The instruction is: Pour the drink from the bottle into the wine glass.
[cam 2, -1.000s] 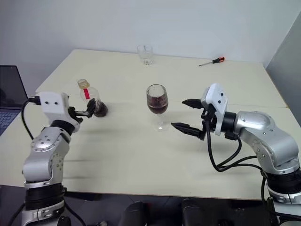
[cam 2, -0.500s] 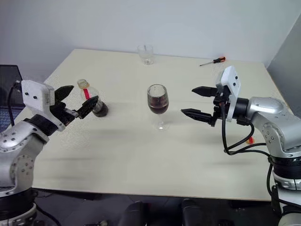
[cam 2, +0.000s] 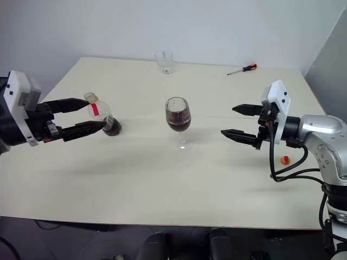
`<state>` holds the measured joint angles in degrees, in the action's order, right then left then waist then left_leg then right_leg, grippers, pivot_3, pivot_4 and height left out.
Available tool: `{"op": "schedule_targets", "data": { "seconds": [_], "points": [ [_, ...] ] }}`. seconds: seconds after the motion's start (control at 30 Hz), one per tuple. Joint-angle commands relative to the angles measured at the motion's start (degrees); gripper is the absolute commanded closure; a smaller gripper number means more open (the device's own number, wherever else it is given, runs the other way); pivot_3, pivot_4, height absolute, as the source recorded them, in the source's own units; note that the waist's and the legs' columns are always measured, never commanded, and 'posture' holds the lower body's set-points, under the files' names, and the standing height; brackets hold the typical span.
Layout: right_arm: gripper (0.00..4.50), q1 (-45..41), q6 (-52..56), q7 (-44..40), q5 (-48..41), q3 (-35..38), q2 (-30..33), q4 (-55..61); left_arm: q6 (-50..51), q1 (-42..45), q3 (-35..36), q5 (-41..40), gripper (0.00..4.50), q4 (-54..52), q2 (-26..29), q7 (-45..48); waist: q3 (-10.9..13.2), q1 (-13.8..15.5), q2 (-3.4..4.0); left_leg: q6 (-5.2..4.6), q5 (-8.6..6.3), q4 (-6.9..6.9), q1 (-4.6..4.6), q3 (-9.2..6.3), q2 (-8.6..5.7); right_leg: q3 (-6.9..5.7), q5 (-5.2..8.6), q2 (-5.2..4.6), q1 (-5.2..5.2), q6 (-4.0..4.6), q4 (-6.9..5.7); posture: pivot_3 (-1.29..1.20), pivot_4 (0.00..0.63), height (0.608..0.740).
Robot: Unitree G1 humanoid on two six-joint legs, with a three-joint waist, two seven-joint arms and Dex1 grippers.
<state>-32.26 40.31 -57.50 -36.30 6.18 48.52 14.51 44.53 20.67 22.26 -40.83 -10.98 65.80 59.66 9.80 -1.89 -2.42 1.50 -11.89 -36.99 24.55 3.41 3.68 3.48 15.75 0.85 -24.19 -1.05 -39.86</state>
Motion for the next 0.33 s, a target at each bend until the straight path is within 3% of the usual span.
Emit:
{"op": "schedule_targets", "data": {
  "seconds": [0.03,0.33],
  "points": [
    [0.00,-0.55,-1.41,-2.04,-1.23,2.59,1.67,1.11,0.39,2.34,0.96,-2.28,0.04,1.89,3.52,6.18,0.01,0.02,0.02,0.00,0.00,0.01,0.00,0.00,0.00,0.00,0.01,0.00,0.00,0.01,0.00,0.00,0.150,0.740],
    [0.00,-2.90,-3.49,-3.87,-0.36,1.57,1.48,-2.48,-0.59,4.61,-1.07,-1.99,0.04,4.23,3.11,9.56,0.03,0.03,0.05,0.00,0.00,0.01,0.01,0.02,0.01,-0.04,0.06,0.02,-0.01,0.00,-0.01,0.00,0.150,0.740]
  ]
}}
